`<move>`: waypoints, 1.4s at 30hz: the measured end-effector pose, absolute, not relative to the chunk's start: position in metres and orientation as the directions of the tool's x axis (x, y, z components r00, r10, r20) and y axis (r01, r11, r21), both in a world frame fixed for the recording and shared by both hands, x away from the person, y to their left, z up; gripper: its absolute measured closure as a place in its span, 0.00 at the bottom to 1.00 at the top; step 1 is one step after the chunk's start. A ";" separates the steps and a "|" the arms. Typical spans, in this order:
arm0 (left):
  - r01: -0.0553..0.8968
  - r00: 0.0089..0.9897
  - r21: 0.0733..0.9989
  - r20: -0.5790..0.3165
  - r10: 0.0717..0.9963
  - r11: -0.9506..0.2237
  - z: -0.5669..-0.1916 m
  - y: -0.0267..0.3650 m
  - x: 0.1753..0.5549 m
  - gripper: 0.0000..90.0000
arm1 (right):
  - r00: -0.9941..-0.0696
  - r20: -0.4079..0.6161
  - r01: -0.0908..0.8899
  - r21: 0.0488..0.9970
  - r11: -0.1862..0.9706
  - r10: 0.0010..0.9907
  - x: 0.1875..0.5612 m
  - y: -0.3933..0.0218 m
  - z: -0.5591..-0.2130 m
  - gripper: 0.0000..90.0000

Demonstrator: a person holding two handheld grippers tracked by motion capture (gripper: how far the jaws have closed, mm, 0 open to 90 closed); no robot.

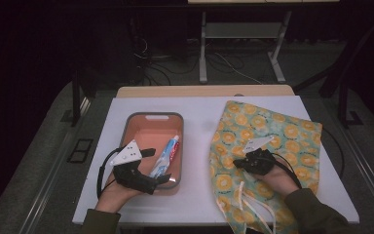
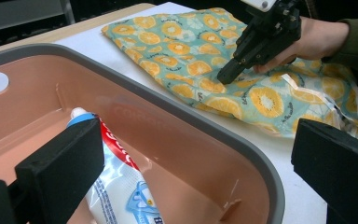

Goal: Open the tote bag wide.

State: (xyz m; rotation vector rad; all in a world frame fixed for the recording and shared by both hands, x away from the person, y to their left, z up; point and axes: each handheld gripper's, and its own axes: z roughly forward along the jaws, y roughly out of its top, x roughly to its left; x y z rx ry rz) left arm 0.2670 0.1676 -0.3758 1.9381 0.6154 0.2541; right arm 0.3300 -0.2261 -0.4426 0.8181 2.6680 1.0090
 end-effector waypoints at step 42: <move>0.307 0.843 0.893 -0.095 0.529 -0.329 -0.376 0.167 0.267 0.01 | -0.913 0.054 0.345 0.632 0.694 0.405 0.257 -0.261 -0.442 0.99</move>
